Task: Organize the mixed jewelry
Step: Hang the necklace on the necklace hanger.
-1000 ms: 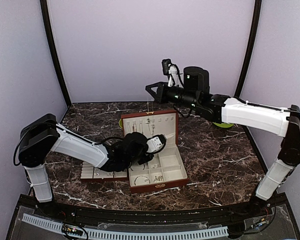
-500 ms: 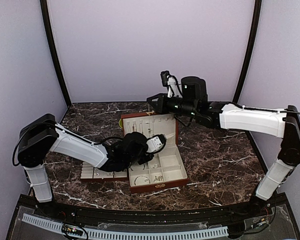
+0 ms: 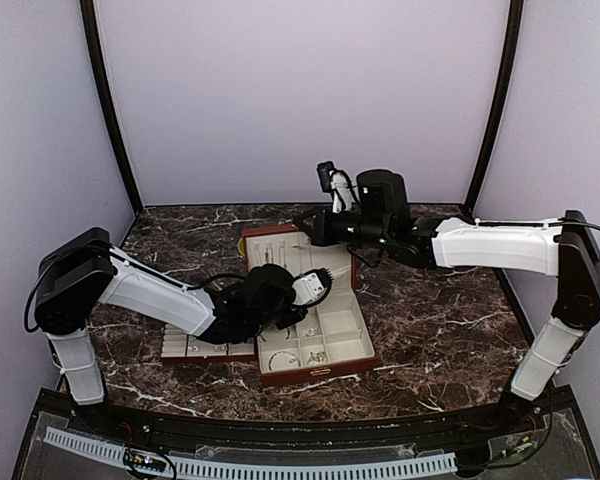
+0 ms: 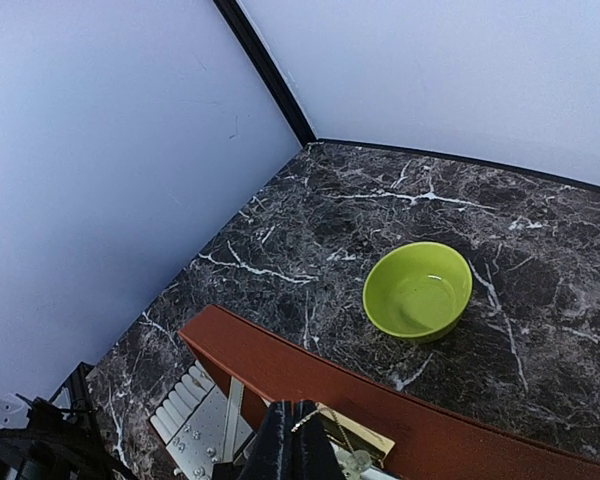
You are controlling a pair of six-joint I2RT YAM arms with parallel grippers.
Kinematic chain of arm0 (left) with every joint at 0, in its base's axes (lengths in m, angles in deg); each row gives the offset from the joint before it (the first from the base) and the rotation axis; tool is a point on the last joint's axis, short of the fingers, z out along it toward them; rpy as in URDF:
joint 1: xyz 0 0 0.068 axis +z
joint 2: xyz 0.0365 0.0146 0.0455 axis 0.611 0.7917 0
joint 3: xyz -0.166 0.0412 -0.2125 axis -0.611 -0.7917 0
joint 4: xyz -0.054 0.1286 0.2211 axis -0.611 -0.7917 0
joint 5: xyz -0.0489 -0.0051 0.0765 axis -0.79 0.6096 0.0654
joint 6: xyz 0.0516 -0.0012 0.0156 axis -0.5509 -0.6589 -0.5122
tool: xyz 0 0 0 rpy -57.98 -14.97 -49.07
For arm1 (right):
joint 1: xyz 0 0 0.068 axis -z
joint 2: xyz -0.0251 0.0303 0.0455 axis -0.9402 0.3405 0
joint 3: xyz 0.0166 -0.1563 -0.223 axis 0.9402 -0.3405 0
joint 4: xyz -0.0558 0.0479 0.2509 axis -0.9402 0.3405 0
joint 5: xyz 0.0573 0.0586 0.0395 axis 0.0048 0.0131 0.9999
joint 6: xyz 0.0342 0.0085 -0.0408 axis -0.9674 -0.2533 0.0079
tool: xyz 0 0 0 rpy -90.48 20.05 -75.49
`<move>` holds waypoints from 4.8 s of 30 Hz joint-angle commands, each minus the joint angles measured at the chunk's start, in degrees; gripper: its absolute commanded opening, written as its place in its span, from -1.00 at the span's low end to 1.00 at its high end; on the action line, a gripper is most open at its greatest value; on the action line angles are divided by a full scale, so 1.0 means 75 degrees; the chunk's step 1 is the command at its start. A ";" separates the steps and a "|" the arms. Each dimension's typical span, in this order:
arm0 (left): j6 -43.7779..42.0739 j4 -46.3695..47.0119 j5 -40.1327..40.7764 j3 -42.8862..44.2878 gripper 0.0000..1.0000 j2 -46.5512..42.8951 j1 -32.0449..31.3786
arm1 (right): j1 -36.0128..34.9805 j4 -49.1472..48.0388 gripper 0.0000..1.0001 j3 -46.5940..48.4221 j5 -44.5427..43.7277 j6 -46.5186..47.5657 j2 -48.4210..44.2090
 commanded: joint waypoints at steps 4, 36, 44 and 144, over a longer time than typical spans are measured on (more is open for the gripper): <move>0.0073 -0.0167 0.0053 -0.0176 -1.00 -0.0374 -0.0070 | -0.0063 -0.0454 -1.00 -0.0291 0.0099 0.0024 0.0051; 0.0269 0.0255 -0.0025 -0.0405 -1.00 -0.0585 -0.0066 | -0.0332 -0.0868 -1.00 -0.0955 -0.0492 0.0067 0.0078; 0.0284 0.0290 -0.0058 -0.0396 -1.00 -0.0597 -0.0067 | -0.0329 -0.0824 -1.00 -0.0760 -0.0558 0.0121 0.0381; 0.5464 -0.1210 -0.1546 -0.1130 -0.08 -0.3495 0.0734 | -0.0739 0.0258 -0.58 0.0565 -0.1429 -0.0022 0.0920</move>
